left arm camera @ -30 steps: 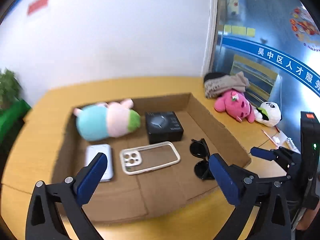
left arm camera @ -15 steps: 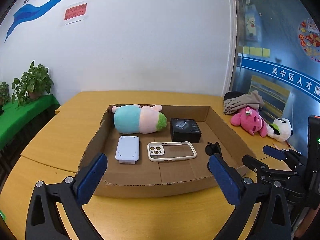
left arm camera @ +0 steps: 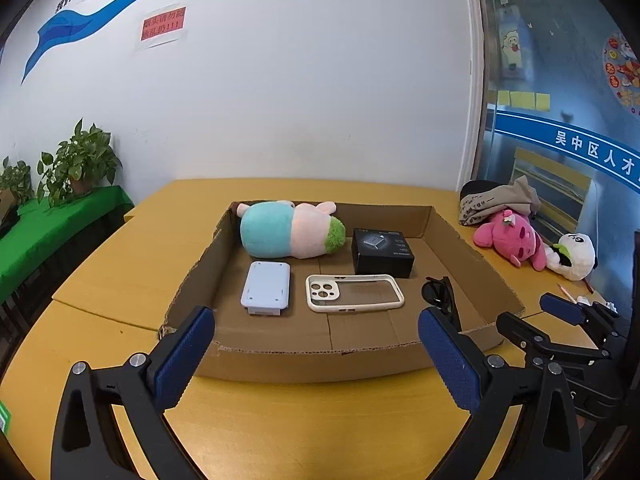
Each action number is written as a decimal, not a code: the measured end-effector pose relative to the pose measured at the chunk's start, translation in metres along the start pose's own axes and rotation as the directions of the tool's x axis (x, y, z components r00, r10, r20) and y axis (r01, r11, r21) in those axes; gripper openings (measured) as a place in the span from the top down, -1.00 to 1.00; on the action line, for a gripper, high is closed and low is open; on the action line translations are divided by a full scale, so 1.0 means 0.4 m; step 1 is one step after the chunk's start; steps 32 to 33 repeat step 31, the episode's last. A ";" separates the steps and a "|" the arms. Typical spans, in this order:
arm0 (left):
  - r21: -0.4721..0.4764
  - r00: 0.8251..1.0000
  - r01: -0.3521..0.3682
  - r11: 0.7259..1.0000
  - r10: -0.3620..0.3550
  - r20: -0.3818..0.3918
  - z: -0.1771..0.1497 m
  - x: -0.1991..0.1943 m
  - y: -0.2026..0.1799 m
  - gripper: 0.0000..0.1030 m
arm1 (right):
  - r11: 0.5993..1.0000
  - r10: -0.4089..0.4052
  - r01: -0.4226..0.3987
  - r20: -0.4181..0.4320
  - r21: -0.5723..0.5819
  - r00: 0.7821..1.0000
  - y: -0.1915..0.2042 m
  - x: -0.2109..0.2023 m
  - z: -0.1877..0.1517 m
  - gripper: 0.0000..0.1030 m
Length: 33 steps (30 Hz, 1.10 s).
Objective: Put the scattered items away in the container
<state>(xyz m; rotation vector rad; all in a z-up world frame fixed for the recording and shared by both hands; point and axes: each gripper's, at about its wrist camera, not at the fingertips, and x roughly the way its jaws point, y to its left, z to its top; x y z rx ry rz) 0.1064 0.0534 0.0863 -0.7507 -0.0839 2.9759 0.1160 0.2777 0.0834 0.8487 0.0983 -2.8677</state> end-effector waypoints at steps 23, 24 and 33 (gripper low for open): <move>-0.002 0.999 0.010 1.000 -0.010 -0.039 -0.038 -0.009 -0.030 -1.00 | 1.000 0.008 -0.007 -0.036 0.028 0.999 0.023 -0.050 -0.050 -0.45; -0.002 0.998 0.024 1.000 -0.024 -0.051 -0.039 -0.006 -0.032 -1.00 | 1.000 0.006 -0.005 -0.037 0.026 0.999 0.024 -0.049 -0.050 -0.45; -0.013 0.994 0.004 1.000 -0.005 -0.110 -0.052 0.010 -0.031 -1.00 | 1.000 0.006 -0.005 -0.040 0.023 0.999 0.022 -0.045 -0.049 -0.45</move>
